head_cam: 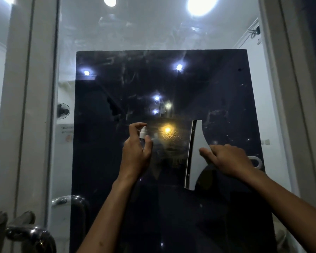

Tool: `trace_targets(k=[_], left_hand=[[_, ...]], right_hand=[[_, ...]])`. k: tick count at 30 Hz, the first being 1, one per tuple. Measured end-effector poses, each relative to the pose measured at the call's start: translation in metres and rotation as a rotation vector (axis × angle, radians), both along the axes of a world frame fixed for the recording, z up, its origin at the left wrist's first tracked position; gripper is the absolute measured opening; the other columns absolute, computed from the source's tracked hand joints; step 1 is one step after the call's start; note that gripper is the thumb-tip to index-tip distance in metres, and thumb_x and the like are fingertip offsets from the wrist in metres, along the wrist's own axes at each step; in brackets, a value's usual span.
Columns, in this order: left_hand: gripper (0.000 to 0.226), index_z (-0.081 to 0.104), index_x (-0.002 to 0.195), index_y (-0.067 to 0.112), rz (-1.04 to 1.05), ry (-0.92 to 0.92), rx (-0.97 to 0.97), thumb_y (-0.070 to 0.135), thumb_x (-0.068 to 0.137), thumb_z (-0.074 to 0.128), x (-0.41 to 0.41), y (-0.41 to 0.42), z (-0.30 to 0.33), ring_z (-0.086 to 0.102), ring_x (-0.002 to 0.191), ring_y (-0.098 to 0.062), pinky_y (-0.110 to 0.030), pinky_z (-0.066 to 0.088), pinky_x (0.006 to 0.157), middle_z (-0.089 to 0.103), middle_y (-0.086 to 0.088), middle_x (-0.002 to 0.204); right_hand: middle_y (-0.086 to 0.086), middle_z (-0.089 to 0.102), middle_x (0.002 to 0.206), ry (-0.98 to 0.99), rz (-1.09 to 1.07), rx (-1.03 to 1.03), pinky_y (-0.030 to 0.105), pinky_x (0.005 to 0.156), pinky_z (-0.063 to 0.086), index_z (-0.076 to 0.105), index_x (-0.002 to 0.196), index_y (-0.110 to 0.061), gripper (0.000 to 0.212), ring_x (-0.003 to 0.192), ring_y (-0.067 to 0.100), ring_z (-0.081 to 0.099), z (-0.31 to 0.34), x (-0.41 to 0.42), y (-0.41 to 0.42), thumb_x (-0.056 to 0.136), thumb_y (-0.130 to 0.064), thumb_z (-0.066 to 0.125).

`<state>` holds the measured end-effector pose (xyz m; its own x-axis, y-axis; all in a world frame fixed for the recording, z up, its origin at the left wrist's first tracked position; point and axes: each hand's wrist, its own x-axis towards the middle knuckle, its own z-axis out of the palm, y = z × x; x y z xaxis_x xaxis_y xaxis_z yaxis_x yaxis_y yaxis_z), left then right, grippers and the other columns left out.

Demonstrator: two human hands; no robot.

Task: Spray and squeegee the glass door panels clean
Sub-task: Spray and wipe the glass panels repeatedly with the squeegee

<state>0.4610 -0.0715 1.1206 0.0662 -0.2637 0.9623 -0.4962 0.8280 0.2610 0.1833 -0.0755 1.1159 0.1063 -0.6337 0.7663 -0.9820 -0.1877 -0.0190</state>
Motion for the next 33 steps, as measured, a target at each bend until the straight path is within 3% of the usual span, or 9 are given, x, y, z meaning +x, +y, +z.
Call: trace_targets(k=[3,7,11,15,19,23,26,30,33], left_hand=[[0.029,0.041,0.126,0.033,-0.018,-0.016,0.004,0.022,0.100,0.048,0.005,0.001,0.003,0.063,0.064,-0.027,-0.048,0.053,0.054,0.066,-0.012,0.081],[0.024,0.043,0.120,0.028,0.010,0.013,-0.062,0.018,0.099,0.050,0.011,0.002,0.011,0.059,0.063,-0.014,-0.027,0.047,0.055,0.061,0.001,0.081],[0.027,0.043,0.125,0.026,-0.036,-0.014,-0.086,0.015,0.101,0.050,0.013,0.005,0.021,0.058,0.063,-0.019,-0.035,0.049,0.054,0.060,-0.008,0.079],[0.034,0.041,0.133,0.030,-0.080,-0.060,-0.096,0.018,0.101,0.048,0.015,0.005,0.023,0.060,0.063,-0.018,-0.032,0.051,0.054,0.061,-0.010,0.078],[0.034,0.044,0.132,0.029,-0.107,-0.046,-0.099,0.019,0.100,0.049,0.015,0.000,0.022,0.059,0.062,-0.016,-0.028,0.049,0.055,0.060,-0.005,0.074],[0.035,0.045,0.130,0.030,-0.145,-0.061,-0.109,0.014,0.099,0.051,0.030,-0.001,0.011,0.058,0.060,-0.022,-0.039,0.050,0.055,0.060,-0.011,0.073],[0.036,0.044,0.130,0.031,-0.151,-0.050,-0.098,0.014,0.099,0.051,0.042,-0.002,0.003,0.059,0.060,-0.023,-0.042,0.051,0.055,0.060,-0.008,0.073],[0.035,0.045,0.128,0.031,-0.165,-0.048,-0.076,0.013,0.099,0.052,0.042,-0.002,-0.005,0.058,0.060,-0.015,-0.029,0.048,0.054,0.060,0.003,0.073],[0.035,0.045,0.129,0.032,-0.163,-0.048,-0.066,0.013,0.100,0.053,0.043,-0.002,-0.006,0.061,0.062,-0.013,-0.035,0.053,0.056,0.062,0.008,0.076]], right_hand=[[-0.007,0.058,0.072,-0.032,0.012,-0.043,0.025,0.055,0.028,0.058,0.081,-0.026,0.059,0.061,0.005,0.047,-0.004,0.002,-0.002,0.097,-0.066,0.019],[-0.007,0.057,0.067,-0.056,0.031,-0.089,0.024,0.053,0.027,0.052,0.073,-0.024,0.055,0.059,0.005,0.049,-0.009,0.005,0.000,0.098,-0.063,0.022],[-0.005,0.060,0.068,-0.082,0.013,-0.109,0.024,0.054,0.029,0.055,0.076,-0.023,0.059,0.060,0.008,0.053,-0.011,0.013,0.001,0.096,-0.065,0.019],[-0.008,0.062,0.077,-0.032,0.053,-0.013,0.031,0.069,0.045,0.059,0.091,-0.027,0.063,0.069,0.010,0.058,-0.004,0.046,-0.006,0.095,-0.070,0.015],[-0.005,0.060,0.081,0.092,-0.002,0.035,0.035,0.076,0.038,0.064,0.093,-0.026,0.066,0.073,0.014,0.054,0.025,0.072,-0.006,0.096,-0.071,0.016],[0.011,0.068,0.111,-0.076,-0.203,0.116,0.039,0.079,0.040,0.062,0.085,-0.028,0.068,0.101,0.031,0.062,-0.002,0.005,0.007,0.090,-0.076,0.014],[0.011,0.069,0.111,-0.219,-0.214,0.110,0.040,0.080,0.043,0.055,0.077,-0.033,0.072,0.101,0.032,0.062,-0.017,-0.009,0.019,0.079,-0.082,0.003],[0.015,0.063,0.127,-0.245,-0.138,0.060,0.043,0.088,0.043,0.065,0.116,-0.022,0.070,0.114,0.036,0.058,0.018,0.075,-0.001,0.096,-0.071,0.018],[0.010,0.065,0.113,-0.209,0.039,0.059,0.043,0.080,0.040,0.058,0.098,-0.026,0.059,0.097,0.031,0.057,0.050,0.138,-0.011,0.098,-0.069,0.018]])
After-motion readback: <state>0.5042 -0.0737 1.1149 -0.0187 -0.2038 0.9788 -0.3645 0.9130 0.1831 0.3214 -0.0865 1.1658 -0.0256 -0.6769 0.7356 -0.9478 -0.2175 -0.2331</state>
